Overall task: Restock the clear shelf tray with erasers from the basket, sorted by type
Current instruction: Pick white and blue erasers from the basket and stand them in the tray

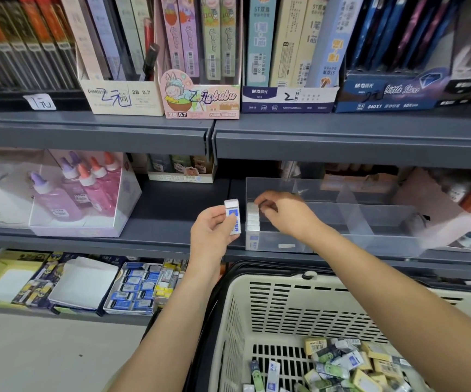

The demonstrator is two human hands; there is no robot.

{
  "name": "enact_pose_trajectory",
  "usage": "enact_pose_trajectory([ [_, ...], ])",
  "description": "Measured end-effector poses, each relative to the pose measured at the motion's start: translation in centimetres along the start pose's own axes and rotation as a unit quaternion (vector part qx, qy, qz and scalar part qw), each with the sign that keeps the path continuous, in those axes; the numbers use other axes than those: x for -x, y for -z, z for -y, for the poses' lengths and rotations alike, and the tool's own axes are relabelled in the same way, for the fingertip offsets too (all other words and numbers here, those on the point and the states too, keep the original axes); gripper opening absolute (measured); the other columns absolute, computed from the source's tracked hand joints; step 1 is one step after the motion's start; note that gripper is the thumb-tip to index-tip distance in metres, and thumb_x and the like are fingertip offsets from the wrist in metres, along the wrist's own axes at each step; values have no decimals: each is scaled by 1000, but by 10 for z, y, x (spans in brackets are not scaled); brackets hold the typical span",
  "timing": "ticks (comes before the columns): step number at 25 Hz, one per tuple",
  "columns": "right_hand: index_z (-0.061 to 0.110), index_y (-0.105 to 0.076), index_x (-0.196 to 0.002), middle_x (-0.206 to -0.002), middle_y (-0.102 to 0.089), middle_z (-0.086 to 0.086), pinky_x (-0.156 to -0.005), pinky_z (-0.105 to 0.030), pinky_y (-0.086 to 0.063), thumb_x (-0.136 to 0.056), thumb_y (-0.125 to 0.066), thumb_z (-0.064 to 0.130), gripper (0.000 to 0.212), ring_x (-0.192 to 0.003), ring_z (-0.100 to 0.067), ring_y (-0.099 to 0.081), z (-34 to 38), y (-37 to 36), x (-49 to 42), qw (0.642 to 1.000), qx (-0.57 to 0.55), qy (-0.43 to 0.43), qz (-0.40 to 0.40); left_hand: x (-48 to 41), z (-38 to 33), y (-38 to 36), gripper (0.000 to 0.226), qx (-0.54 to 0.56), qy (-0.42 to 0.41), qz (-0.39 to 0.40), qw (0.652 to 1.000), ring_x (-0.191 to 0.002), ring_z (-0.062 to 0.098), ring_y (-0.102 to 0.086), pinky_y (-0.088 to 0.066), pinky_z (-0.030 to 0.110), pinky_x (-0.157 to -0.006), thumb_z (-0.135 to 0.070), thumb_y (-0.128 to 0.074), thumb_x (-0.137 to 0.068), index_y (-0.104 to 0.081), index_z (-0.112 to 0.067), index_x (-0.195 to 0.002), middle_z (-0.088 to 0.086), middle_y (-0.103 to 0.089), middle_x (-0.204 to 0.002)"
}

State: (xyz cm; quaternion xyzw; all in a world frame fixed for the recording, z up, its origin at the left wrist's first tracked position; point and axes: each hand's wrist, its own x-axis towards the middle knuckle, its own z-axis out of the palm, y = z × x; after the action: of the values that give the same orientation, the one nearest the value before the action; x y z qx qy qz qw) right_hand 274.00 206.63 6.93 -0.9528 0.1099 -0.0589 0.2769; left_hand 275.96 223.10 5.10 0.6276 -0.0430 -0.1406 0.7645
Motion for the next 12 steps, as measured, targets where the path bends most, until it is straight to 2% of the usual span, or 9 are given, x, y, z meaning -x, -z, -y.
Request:
enact_pose_trajectory([
  [2, 20, -64, -110, -104, -68, 3, -85, -25, -47, -94, -49, 25, 23, -95, -13, -61, 5, 6, 9, 998, -42, 17, -34, 0, 0, -1, 16, -6, -5, 20, 1000, -95, 15, -65, -56, 26, -75, -10, -61, -88, -60, -22, -99, 4, -67, -104],
  [4, 26, -66, -103, -98, -69, 8, -83, -26, -49, -92, -52, 33, 19, -89, -11, -63, 13, 10, 18, 989, -142, 26, -40, 0, 0, -4, 16, -40, -18, 41, 998, -94, 13, -64, -55, 24, -74, -13, -63, -87, -62, -22, -100, 0, -68, -102],
  [6, 30, -66, -92, -89, -70, 7, -77, -26, -53, -90, -57, 28, 10, -80, -10, -66, 18, 13, 24, 978, -203, 41, -14, 0, 0, -10, 16, -87, -34, 62, 994, -91, 8, -62, -50, 13, -62, -13, -65, -86, -63, -26, -96, -4, -67, -99],
  [8, 30, -66, -85, -80, -70, 7, -69, -20, -50, -89, -59, 21, 12, -70, -3, -66, 16, 19, 25, 978, -203, 47, -14, -1, -1, -13, 17, -112, -40, 75, 990, -89, 5, -61, -46, 8, -59, -14, -65, -86, -62, -26, -98, -6, -66, -99],
  [9, 31, -64, -82, -78, -69, 8, -68, -19, -49, -89, -59, 19, 15, -68, -2, -65, 13, 24, 25, 977, -208, 40, -25, -3, -2, -13, 20, -127, -40, 73, 988, -91, 4, -60, -47, 9, -61, -15, -65, -86, -60, -25, -102, -7, -64, -102],
  [12, 32, -61, -82, -79, -69, 6, -78, -28, -52, -89, -58, 16, 17, -71, -7, -66, 2, 32, 24, 974, -218, 12, -65, -8, 1, -7, 44, -190, -34, 67, 979, -104, 9, -55, -46, 16, -76, -19, -69, -83, -51, -22, -123, -7, -55, -115],
])
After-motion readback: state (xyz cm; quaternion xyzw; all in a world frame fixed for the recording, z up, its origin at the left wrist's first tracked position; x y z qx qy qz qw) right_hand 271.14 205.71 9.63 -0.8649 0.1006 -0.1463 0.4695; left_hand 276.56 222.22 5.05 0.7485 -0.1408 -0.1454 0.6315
